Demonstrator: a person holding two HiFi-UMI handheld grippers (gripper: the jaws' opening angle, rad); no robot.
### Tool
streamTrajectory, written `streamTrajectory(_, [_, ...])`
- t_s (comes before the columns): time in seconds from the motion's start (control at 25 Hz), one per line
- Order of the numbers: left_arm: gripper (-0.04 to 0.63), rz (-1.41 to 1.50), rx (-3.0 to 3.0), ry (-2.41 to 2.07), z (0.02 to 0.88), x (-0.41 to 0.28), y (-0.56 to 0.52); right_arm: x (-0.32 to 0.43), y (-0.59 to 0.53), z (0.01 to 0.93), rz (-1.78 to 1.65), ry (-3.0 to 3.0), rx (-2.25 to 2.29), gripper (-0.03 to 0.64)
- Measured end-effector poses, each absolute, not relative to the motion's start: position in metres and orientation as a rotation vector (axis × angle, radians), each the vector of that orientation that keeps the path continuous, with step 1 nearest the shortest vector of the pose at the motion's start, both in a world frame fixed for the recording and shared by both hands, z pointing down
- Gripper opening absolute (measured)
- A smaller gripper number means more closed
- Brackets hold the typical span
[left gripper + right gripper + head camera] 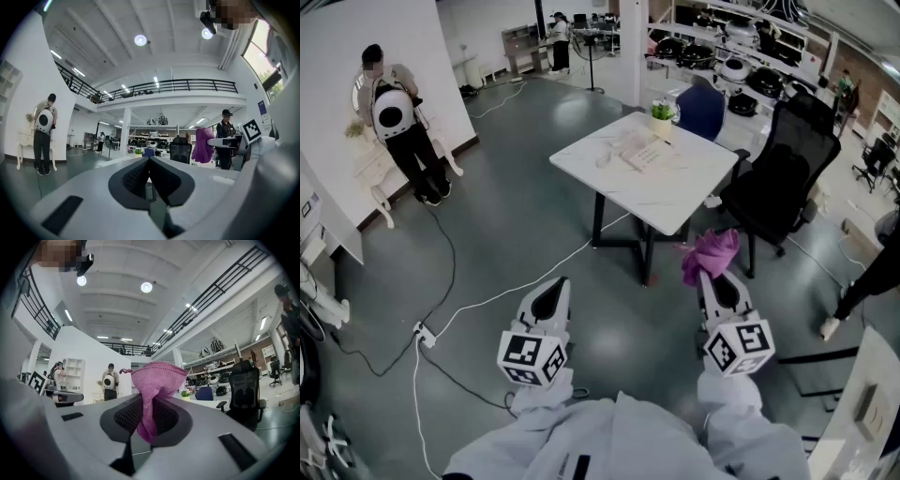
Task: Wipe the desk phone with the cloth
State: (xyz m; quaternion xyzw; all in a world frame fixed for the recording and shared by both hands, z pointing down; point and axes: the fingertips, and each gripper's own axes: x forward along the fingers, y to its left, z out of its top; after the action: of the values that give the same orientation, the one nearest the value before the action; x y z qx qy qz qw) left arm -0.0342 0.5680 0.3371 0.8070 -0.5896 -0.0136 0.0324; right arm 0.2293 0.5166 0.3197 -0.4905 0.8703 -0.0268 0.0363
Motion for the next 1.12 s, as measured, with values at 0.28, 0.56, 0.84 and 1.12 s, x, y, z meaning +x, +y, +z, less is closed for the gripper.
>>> streamTrajectory(0.28, [-0.002, -0.053, 2.471, -1.82, 0.34, -0.034, 0.562, 0.231, 0.509, 0.321, -0.083, 2.67, -1.5, 0.038])
streamTrajectory(0.56, [-0.002, -0.031, 2.452, -1.841, 0.343, -0.03, 0.557, 0.23, 0.498, 0.32, -0.084, 2.696, -1.43, 0.038])
streamTrajectory(0.84, [-0.002, 0.0, 2.424, -1.852, 0.351, -0.029, 0.552, 0.225, 0.479, 0.331, -0.132, 2.71, -1.396, 0.038])
streamTrajectory(1.12, [-0.002, 0.019, 2.387, -1.842, 0.366, -0.037, 0.514, 0.208, 0.441, 0.346, -0.172, 2.74, -1.358, 0.038])
